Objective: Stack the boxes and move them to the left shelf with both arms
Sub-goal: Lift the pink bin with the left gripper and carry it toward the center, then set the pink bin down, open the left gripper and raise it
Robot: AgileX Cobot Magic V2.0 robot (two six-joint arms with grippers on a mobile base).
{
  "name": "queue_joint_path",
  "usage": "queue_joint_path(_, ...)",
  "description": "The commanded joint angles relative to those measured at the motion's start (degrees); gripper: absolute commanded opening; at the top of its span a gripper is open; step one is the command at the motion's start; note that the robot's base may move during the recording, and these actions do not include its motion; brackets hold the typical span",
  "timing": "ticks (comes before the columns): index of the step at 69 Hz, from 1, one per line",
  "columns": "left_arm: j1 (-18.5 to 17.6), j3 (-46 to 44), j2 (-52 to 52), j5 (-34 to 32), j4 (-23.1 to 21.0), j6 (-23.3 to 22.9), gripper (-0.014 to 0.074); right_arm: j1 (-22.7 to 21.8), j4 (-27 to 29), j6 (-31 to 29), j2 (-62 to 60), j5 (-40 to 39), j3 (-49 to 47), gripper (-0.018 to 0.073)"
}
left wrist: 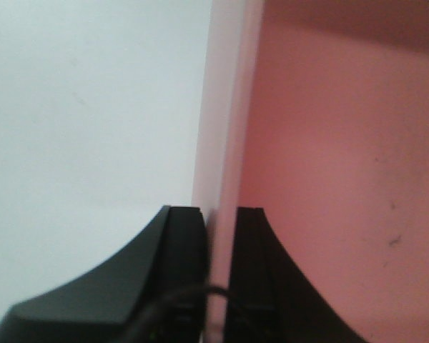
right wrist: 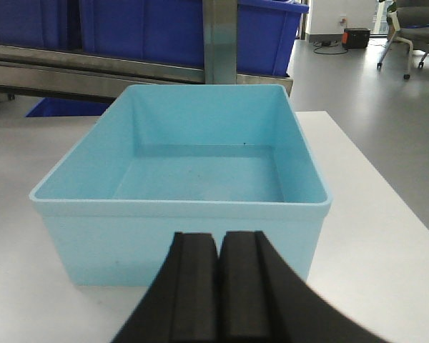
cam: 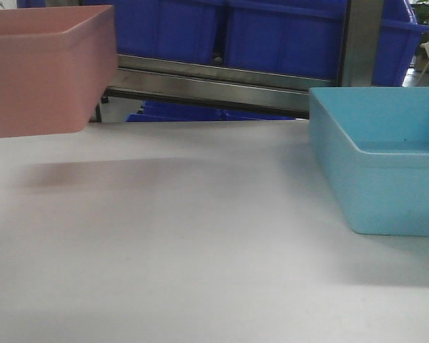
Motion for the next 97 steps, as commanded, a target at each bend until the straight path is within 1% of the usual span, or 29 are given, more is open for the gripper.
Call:
queue_joint_path(1,-3.2,4.2,-7.9,-5.0,-3.5,-4.6,-0.0011,-0.2,-0.5,-0.5,-0.3,-5.3,0.1,0.0049)
queue_joint_path(6,-6.0,11.5,-11.8,-9.3,-4.2,-6.2,-0.0011,-0.2,-0.5,-0.5,-0.3,-5.3,0.1,0.0049)
queue_joint_path(11,-9.6,17.2,-15.5,-12.3,-4.4,-6.3,-0.0011,-0.2,-0.5,-0.5,-0.3,-5.2,0.1,0.0049)
queue_joint_path(19,-15.5,24.7,-19.2,-15.2,-4.3,-6.8,-0.0011,-0.2,-0.5,-0.5,-0.3,-5.2,0.1,0.0049)
queue_joint_path(24,-19.0,27.5,-20.3,-17.0,-4.3,-7.5,-0.0011,-0.2,-0.5,-0.5,-0.3,-5.1,0.1,0.0049)
queue_joint_path(33,-24.3,31.7,-20.5,-23.2,-4.3,-13.1,-0.0011,-0.2,-0.5,-0.5,-0.3,-5.0,0.1,0.0049)
queue_joint_path(37,-26.2,33.7,-20.5,-27.4,-4.3,-15.6,-0.0011,-0.2,-0.5,-0.5,-0.3,-5.0,0.1,0.0049)
queue_joint_path(43,-28.6,36.0,-20.5,-31.9,-4.3,-19.0,-0.0011,-0.2,-0.5,-0.5,-0.3,-4.9,0.1,0.0049)
queue_joint_path(48,-30.6,37.8,-20.4,-35.2,-4.4,-19.9,-0.0011,-0.2,-0.5,-0.5,-0.3,-4.9,0.1,0.0049)
queue_joint_path(53,-32.2,39.3,-20.4,-36.7,-4.4,-20.0,-0.0011,-0.2,-0.5,-0.5,-0.3,-4.9,0.1,0.0049)
queue_joint_path(61,-33.5,41.2,-20.0,-38.4,-4.4,-20.0,-0.0011,-0.2,-0.5,-0.5,-0.3,-4.9,0.1,0.0049)
queue_joint_path(83,-33.4,41.7,-12.5,-38.5,-5.2,-20.0,-0.0011,-0.2,-0.5,-0.5,-0.3,-4.9,0.1,0.0049)
queue_joint_path(90,-33.4,41.7,-11.4,-38.1,-6.3,-20.0,-0.0011,-0.2,-0.5,-0.5,-0.3,-4.9,0.1,0.0049)
queue_joint_path(97,-33.4,41.6,-11.4,-37.8,-6.3,-20.0,-0.0009,-0.2,-0.5,-0.5,-0.3,-4.9,0.1,0.0049)
